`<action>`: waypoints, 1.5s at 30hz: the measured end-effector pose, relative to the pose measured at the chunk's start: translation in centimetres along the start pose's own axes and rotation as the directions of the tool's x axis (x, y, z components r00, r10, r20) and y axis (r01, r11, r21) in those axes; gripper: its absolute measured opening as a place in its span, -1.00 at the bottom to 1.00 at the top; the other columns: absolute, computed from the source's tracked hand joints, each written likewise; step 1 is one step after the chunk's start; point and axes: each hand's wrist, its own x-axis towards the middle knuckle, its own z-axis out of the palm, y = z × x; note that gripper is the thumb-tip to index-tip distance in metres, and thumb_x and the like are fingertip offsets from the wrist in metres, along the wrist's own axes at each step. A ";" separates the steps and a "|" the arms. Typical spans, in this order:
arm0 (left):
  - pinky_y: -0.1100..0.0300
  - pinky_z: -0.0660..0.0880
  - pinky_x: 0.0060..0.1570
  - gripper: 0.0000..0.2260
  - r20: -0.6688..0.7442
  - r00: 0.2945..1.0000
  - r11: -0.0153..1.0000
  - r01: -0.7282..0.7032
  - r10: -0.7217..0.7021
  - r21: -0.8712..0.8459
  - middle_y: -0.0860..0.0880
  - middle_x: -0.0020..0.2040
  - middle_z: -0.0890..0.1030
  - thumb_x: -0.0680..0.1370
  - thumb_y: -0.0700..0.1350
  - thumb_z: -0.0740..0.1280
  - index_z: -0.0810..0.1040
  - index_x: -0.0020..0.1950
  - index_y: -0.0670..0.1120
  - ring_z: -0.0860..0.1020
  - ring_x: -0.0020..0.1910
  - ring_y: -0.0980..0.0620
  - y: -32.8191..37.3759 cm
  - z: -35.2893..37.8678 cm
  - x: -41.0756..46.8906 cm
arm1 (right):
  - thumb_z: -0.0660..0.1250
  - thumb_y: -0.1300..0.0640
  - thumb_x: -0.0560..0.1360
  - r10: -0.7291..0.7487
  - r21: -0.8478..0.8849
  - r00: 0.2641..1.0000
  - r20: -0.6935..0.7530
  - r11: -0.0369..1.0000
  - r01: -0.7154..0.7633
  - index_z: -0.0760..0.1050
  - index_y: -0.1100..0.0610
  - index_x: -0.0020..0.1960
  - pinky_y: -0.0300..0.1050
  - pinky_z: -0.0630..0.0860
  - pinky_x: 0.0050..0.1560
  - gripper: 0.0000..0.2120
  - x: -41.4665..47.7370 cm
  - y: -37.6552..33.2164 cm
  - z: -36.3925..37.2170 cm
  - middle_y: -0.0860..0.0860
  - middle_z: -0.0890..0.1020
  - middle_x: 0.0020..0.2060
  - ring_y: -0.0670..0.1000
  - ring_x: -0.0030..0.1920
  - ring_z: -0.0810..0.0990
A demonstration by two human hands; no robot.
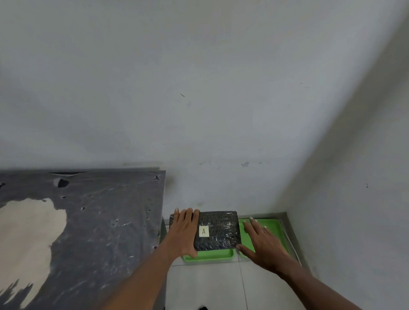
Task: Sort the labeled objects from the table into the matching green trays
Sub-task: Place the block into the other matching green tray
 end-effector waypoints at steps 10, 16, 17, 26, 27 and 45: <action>-0.23 -0.07 0.56 0.10 0.093 0.989 0.989 0.122 -0.113 -0.088 -0.15 0.44 0.21 0.24 0.18 0.59 0.02 0.56 -0.14 0.20 0.45 -0.18 1.2 4.8 9.0 | 0.05 -0.36 0.55 0.042 0.076 0.995 0.087 0.996 -0.048 0.02 0.10 0.56 0.06 0.09 0.54 -0.24 5.9 6.8 3.6 0.13 0.10 0.57 0.09 0.57 0.02; -0.20 -0.08 0.55 0.10 0.061 0.985 0.975 0.166 -0.159 -0.148 -0.11 0.44 0.22 0.24 0.17 0.58 0.02 0.57 -0.11 0.22 0.44 -0.15 2.1 12.6 13.9 | 0.04 -0.36 0.55 0.001 0.097 0.997 0.080 0.995 -0.009 0.02 0.10 0.56 0.04 0.13 0.53 -0.23 10.2 11.5 10.7 0.13 0.12 0.57 0.09 0.56 0.08; -0.21 -0.06 0.54 0.10 0.051 0.984 0.971 0.177 -0.171 -0.161 -0.11 0.44 0.23 0.23 0.17 0.58 0.02 0.57 -0.11 0.23 0.44 -0.15 2.2 14.3 14.8 | 0.04 -0.37 0.55 0.000 0.093 0.997 0.071 0.996 -0.007 0.03 0.11 0.55 0.05 0.15 0.53 -0.24 11.1 12.4 12.4 0.14 0.14 0.56 0.10 0.56 0.10; -0.24 0.11 0.50 0.06 -0.013 0.986 0.979 0.163 -0.166 -0.126 -0.13 0.42 0.25 0.22 0.08 0.60 0.07 0.55 -0.12 0.24 0.45 -0.16 1.9 31.1 23.0 | 0.07 -0.35 0.55 0.017 0.104 1.000 -0.010 0.994 -0.016 0.09 0.14 0.53 0.13 0.27 0.48 -0.25 18.2 18.7 30.4 0.21 0.20 0.53 0.18 0.50 0.25; -0.24 0.12 0.50 0.07 -0.015 0.986 0.978 0.166 -0.169 -0.123 -0.13 0.42 0.25 0.22 0.07 0.61 0.07 0.55 -0.13 0.23 0.45 -0.16 1.7 33.2 23.9 | 0.08 -0.34 0.55 0.017 0.104 1.000 -0.013 0.995 -0.015 0.08 0.14 0.53 0.14 0.28 0.48 -0.25 19.0 19.2 32.6 0.21 0.19 0.53 0.18 0.50 0.24; -0.25 0.07 0.51 0.15 0.041 0.979 0.973 0.203 -0.199 -0.109 -0.16 0.50 0.18 0.22 0.04 0.65 -0.01 0.59 -0.17 0.14 0.52 -0.19 -3.3 52.4 32.9 | 0.10 -0.33 0.56 -0.030 0.125 0.999 0.043 0.992 0.025 0.00 0.14 0.55 0.05 0.33 0.42 -0.23 28.6 23.0 53.4 0.20 0.16 0.54 0.17 0.46 0.32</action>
